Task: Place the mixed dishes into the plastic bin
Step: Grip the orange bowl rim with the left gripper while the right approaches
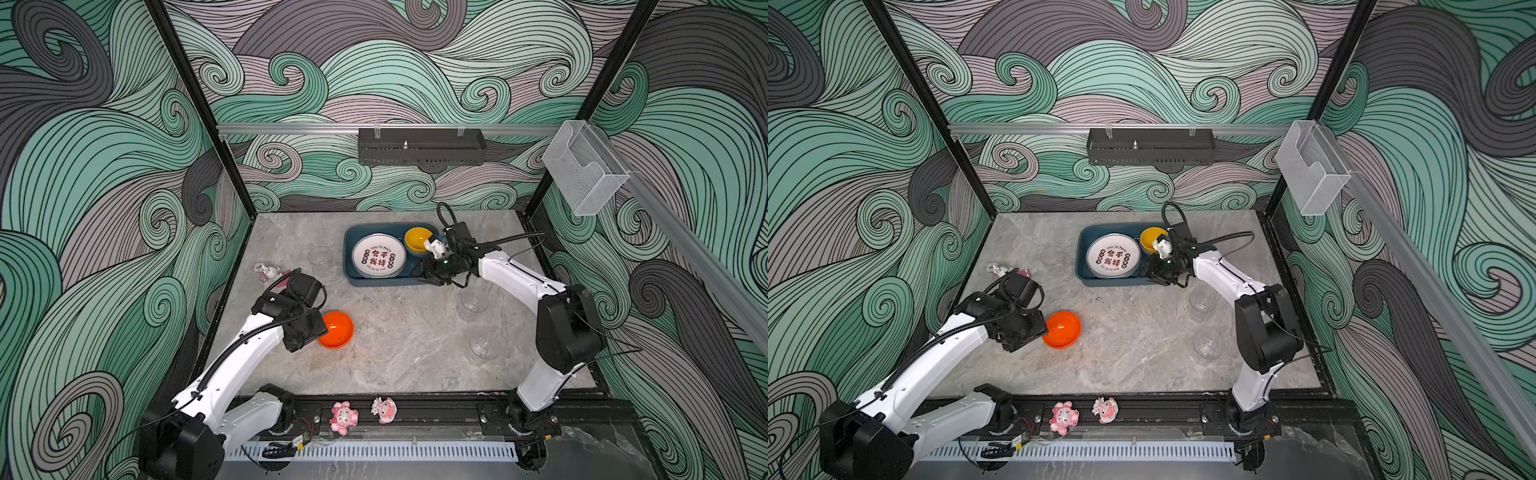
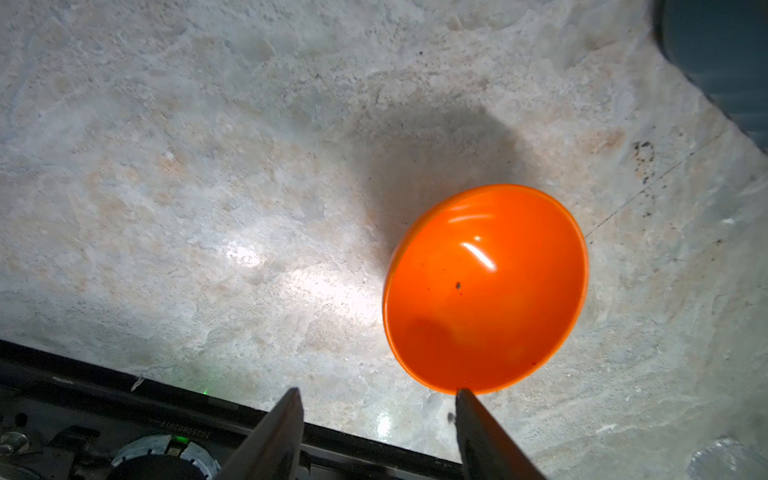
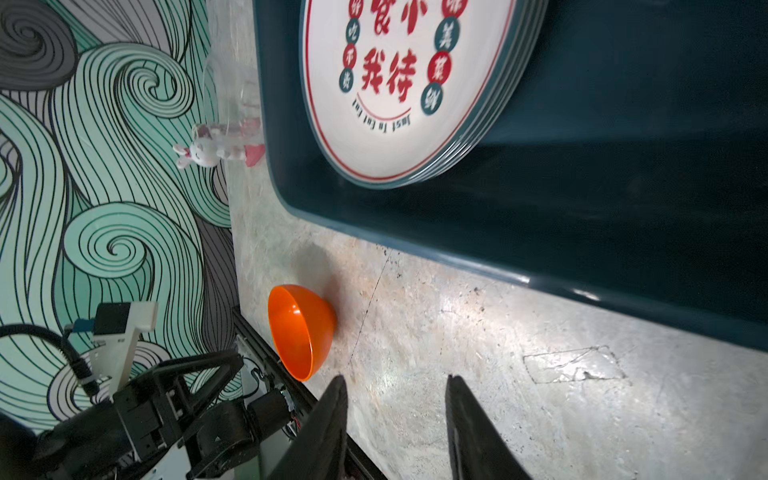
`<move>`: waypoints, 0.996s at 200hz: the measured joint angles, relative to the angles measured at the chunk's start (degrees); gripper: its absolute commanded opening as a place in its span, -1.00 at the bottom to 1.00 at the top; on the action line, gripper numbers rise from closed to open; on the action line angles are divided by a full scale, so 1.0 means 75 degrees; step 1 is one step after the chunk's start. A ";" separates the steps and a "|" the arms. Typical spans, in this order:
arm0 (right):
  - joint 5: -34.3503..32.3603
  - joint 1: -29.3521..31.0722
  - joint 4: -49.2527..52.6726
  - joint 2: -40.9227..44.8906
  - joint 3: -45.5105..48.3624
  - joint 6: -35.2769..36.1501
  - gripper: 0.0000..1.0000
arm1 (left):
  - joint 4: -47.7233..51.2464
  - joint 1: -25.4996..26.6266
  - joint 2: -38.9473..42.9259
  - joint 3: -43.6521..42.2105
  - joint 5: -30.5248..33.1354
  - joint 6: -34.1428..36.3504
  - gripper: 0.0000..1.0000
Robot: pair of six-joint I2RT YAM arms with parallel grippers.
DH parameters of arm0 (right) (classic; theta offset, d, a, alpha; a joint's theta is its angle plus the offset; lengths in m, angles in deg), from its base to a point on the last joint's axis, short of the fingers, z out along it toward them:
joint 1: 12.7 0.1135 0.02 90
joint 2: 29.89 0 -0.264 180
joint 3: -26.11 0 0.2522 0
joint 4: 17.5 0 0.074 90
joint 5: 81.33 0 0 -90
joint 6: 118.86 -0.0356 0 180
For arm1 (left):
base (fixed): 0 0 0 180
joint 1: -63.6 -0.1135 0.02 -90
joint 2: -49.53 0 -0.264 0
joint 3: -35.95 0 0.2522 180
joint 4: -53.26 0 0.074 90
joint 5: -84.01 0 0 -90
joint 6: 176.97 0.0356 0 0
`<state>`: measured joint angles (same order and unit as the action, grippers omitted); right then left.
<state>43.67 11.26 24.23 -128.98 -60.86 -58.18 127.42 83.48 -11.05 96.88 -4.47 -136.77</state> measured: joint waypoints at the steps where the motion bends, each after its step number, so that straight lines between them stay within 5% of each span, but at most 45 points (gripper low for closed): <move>1: 0.0000 0.0029 0.0000 0.0020 0.0017 0.0012 -0.11 | -0.0003 0.0000 0.0000 -0.0009 0.0000 -0.0003 0.23; 84: 0.0513 0.1335 -0.0364 0.0437 0.1142 0.0545 -0.09 | -0.0402 -0.0035 -0.0868 -0.0481 -0.0122 -0.0152 0.15; 199: 0.0664 0.1813 -0.0629 0.0323 0.1081 0.0682 -0.12 | -0.1419 -0.0038 -0.1848 -0.0764 -0.0586 -0.0166 -0.43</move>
<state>48.66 24.86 19.51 -126.56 -52.76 -53.06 116.78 83.20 -24.91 91.16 -8.86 -138.02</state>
